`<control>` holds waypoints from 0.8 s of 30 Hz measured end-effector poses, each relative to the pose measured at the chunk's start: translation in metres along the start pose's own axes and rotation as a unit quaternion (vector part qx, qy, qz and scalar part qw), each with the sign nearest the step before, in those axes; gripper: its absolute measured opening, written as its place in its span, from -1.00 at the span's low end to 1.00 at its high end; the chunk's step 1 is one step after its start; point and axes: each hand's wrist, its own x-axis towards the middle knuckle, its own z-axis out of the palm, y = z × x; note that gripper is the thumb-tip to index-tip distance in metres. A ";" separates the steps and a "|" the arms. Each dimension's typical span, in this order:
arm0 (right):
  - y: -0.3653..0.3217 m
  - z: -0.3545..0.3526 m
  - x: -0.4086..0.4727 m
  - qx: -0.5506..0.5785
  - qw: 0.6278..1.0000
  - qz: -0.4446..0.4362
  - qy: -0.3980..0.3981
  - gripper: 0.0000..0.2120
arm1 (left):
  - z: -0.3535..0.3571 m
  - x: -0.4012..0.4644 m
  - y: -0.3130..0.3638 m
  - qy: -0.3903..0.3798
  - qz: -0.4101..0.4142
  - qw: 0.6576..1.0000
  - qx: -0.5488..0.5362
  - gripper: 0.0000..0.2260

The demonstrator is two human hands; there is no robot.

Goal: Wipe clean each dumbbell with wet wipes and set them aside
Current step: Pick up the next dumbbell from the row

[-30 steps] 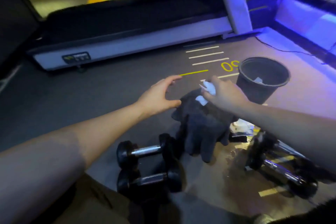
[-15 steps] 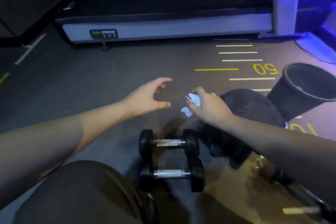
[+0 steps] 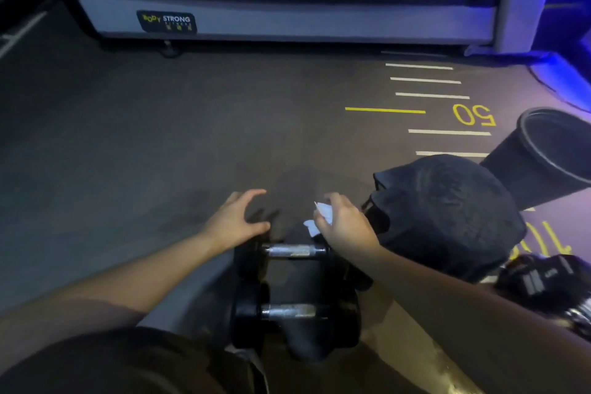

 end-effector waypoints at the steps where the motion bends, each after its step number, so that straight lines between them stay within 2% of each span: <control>1: 0.004 0.006 0.001 0.001 1.000 0.007 -0.002 -0.58 | 0.006 0.002 -0.008 0.000 -0.013 1.000 -0.004 -0.34; 9: 0.035 0.035 0.011 0.006 0.994 0.088 -0.064 -0.58 | 0.034 0.017 -0.038 -0.065 -0.084 0.994 -0.032 -0.20; 15: 0.048 0.056 0.011 0.043 0.989 0.102 -0.101 -0.60 | 0.047 0.021 -0.050 -0.087 -0.108 0.989 -0.044 -0.15; 19: 0.053 0.061 0.011 0.056 0.988 0.095 -0.108 -0.53 | 0.049 0.025 -0.055 -0.103 -0.129 0.983 -0.076 -0.03; 24: 0.056 0.063 0.012 0.092 0.975 0.143 -0.143 -0.34 | 0.058 0.026 -0.053 -0.094 -0.178 0.978 -0.063 -0.03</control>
